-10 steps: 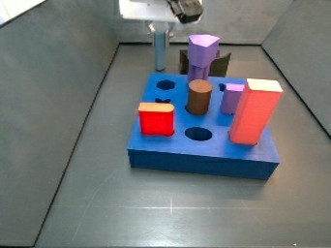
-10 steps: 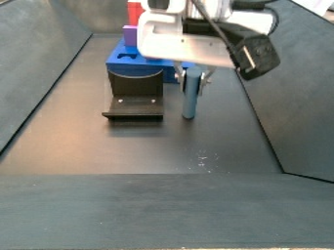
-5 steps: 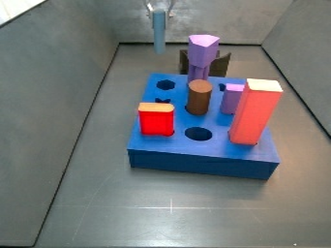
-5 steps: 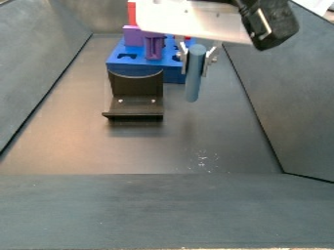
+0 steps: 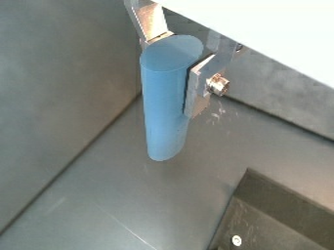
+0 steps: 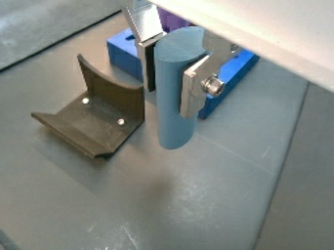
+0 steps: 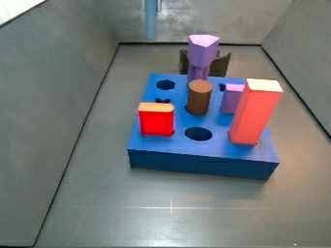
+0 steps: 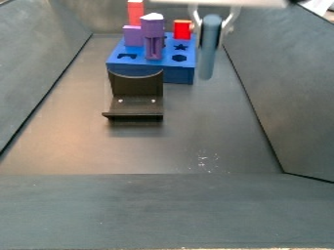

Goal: Pick up the oval object. Move up. Move to above the board. Insert the oval object.
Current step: Move to above the board.

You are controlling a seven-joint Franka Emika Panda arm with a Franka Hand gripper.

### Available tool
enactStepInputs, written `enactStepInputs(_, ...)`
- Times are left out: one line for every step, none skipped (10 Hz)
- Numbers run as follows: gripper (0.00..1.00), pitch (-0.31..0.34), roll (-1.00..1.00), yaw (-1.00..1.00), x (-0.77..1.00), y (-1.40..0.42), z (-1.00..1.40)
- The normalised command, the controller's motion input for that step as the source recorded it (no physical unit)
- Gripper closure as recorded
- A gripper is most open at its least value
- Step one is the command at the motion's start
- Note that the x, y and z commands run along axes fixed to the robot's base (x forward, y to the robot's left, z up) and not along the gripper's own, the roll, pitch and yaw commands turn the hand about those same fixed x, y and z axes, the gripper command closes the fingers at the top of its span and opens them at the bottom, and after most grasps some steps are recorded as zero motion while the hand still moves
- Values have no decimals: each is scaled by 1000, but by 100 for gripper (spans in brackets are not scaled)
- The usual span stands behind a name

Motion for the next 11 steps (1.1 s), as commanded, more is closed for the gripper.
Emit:
enactStepInputs(100, 52, 100, 31, -168, -44, 1000)
enactStepInputs(100, 36, 88, 21, -115, -29, 815)
enactStepInputs(100, 36, 88, 21, -92, -22, 701)
enactStepInputs(100, 41, 74, 17, -48, -14, 474)
enactStepInputs(100, 58, 71, 16, -23, -9, 304)
enactStepInputs(100, 191, 249, 601, 143, -1000, 336)
enactStepInputs(100, 195, 246, 586, 149, -1000, 309)
enactStepInputs(100, 154, 189, 333, 149, -1000, 324)
enactStepInputs(100, 115, 124, 229, 149, -1000, 324)
enactStepInputs(100, 73, 94, 129, 150, -1000, 322)
enactStepInputs(100, 54, 62, 54, 153, -1000, 327)
